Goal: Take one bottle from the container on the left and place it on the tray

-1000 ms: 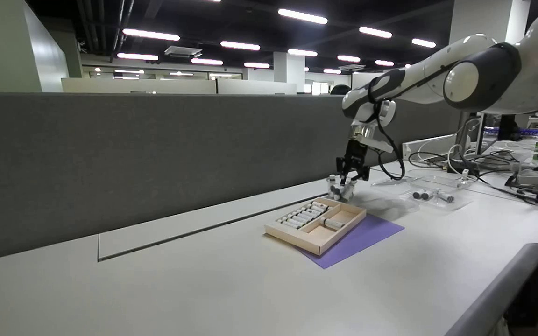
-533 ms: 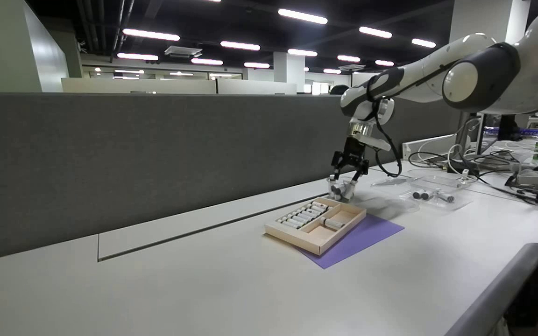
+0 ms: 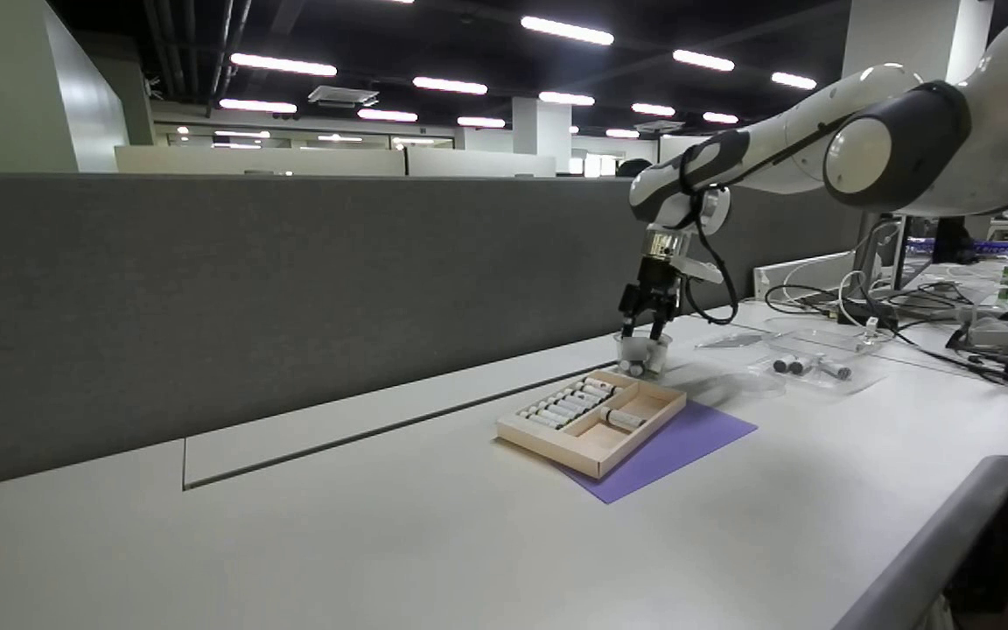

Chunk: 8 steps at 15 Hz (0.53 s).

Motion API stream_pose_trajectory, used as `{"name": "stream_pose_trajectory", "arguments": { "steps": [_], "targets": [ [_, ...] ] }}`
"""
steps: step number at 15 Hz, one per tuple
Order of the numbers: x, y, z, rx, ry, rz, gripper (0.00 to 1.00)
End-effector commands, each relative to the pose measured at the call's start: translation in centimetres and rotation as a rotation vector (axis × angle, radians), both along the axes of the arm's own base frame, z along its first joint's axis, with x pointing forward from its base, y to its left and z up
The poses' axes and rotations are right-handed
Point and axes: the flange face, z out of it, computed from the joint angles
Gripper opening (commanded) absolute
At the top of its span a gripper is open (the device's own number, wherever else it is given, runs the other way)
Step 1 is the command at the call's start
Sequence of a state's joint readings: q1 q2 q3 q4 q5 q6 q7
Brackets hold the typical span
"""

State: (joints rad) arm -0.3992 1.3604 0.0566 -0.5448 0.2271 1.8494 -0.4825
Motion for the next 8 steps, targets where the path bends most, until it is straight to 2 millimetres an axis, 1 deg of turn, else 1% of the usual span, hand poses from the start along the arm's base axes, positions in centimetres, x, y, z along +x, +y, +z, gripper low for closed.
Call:
{"name": "stream_pose_trajectory", "arguments": {
  "steps": [1,5,8],
  "targets": [
    [-0.3,0.5,1.7,-0.003,0.008,0.195,1.0],
    [-1.7,1.1,3.0,0.039,0.085,0.389,1.0],
    [-2.2,0.9,3.6,-0.028,0.138,0.492,1.0]
  ]
}}
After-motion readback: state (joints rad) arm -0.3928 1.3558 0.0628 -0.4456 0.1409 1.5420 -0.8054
